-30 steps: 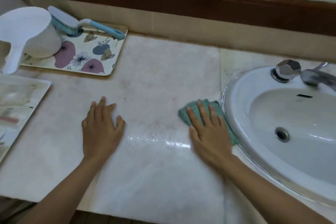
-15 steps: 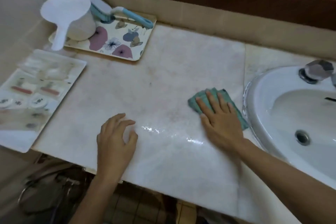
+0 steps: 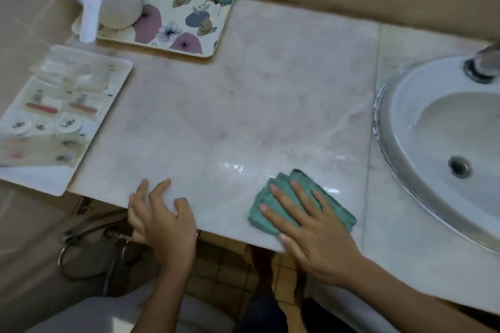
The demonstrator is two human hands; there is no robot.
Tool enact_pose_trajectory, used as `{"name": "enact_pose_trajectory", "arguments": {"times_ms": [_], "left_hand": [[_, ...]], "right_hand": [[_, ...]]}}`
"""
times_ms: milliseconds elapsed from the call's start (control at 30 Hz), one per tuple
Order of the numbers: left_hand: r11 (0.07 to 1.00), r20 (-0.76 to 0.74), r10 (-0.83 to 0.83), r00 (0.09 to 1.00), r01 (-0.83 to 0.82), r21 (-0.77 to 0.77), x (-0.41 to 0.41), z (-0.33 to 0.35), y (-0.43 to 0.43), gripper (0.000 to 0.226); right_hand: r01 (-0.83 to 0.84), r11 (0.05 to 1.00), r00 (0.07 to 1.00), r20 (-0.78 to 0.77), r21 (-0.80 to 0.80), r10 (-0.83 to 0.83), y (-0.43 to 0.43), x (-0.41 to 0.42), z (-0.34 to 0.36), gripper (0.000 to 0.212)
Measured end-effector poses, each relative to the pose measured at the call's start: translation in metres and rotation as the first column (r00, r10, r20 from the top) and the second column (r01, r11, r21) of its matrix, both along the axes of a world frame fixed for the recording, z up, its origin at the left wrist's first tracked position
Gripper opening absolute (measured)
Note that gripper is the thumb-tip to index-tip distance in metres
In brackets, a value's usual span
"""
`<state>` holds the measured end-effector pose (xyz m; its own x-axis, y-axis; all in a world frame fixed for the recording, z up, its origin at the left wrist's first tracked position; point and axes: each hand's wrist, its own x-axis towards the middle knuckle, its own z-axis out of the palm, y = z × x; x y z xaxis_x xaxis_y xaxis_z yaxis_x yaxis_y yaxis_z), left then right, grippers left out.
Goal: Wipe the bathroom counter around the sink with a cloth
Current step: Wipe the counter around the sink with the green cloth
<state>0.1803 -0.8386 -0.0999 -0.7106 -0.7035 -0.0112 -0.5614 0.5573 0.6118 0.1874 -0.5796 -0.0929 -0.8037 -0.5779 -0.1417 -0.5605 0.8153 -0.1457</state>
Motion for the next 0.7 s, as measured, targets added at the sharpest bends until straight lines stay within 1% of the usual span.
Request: {"name": "enact_pose_trajectory", "arguments": {"times_ms": [33, 100, 133, 167, 233, 267, 333, 400, 467, 533, 633, 700], "left_hand": [[0.999, -0.041, 0.022, 0.999, -0.021, 0.038, -0.003, 0.004, 0.005, 0.041], [0.994, -0.226, 0.013, 0.974, 0.011, 0.105, -0.008, 0.013, 0.024, 0.038], [0.990, -0.312, -0.023, 0.950, 0.066, 0.128, -0.010, 0.018, 0.038, 0.036], [0.978, -0.363, -0.088, 0.928, 0.150, 0.147, -0.013, 0.024, 0.054, 0.034], [0.912, -0.398, -0.260, 0.880, 0.359, 0.199, -0.021, 0.033, 0.095, 0.031], [0.869, -0.389, -0.340, 0.856, 0.444, 0.218, -0.024, 0.035, 0.110, 0.030], [0.792, -0.353, -0.469, 0.810, 0.562, 0.237, -0.030, 0.038, 0.133, 0.031], [0.709, -0.339, -0.580, 0.741, 0.664, 0.238, -0.031, 0.040, 0.160, 0.027], [0.642, -0.318, -0.658, 0.683, 0.729, 0.238, -0.030, 0.041, 0.181, 0.024], [0.580, -0.303, -0.725, 0.618, 0.786, 0.214, -0.027, 0.041, 0.202, 0.023], [0.493, -0.292, -0.800, 0.524, 0.852, 0.177, -0.018, 0.043, 0.241, 0.022], [0.442, -0.300, -0.831, 0.469, 0.883, 0.158, -0.010, 0.046, 0.273, 0.021]], "right_hand": [[0.057, 0.998, 0.998, 0.005, 0.034, -0.057, 0.029, 0.002, 0.001, 0.054], [0.262, 0.963, 0.964, 0.035, 0.066, -0.265, 0.059, -0.005, 0.004, 0.054], [0.371, 0.926, 0.927, 0.039, 0.062, -0.374, 0.058, -0.010, 0.004, 0.054], [0.476, 0.879, 0.878, 0.028, 0.040, -0.477, 0.048, -0.013, 0.004, 0.055], [0.629, 0.777, 0.778, 0.018, -0.026, -0.629, 0.026, -0.012, 0.001, 0.057], [0.644, 0.764, 0.765, 0.023, -0.042, -0.643, 0.016, -0.009, 0.000, 0.058], [0.559, 0.829, 0.829, 0.026, -0.034, -0.558, 0.010, 0.004, -0.001, 0.059], [0.426, 0.905, 0.905, 0.020, -0.019, -0.425, 0.040, 0.027, 0.001, 0.057], [0.367, 0.930, 0.930, 0.014, -0.023, -0.367, 0.079, 0.053, -0.001, 0.055], [0.416, 0.909, 0.909, -0.002, -0.026, -0.417, 0.119, 0.079, -0.003, 0.052], [0.529, 0.848, 0.848, -0.004, -0.033, -0.529, 0.188, 0.114, -0.004, 0.052], [0.591, 0.806, 0.807, 0.017, -0.039, -0.591, 0.235, 0.134, -0.001, 0.048]]}}
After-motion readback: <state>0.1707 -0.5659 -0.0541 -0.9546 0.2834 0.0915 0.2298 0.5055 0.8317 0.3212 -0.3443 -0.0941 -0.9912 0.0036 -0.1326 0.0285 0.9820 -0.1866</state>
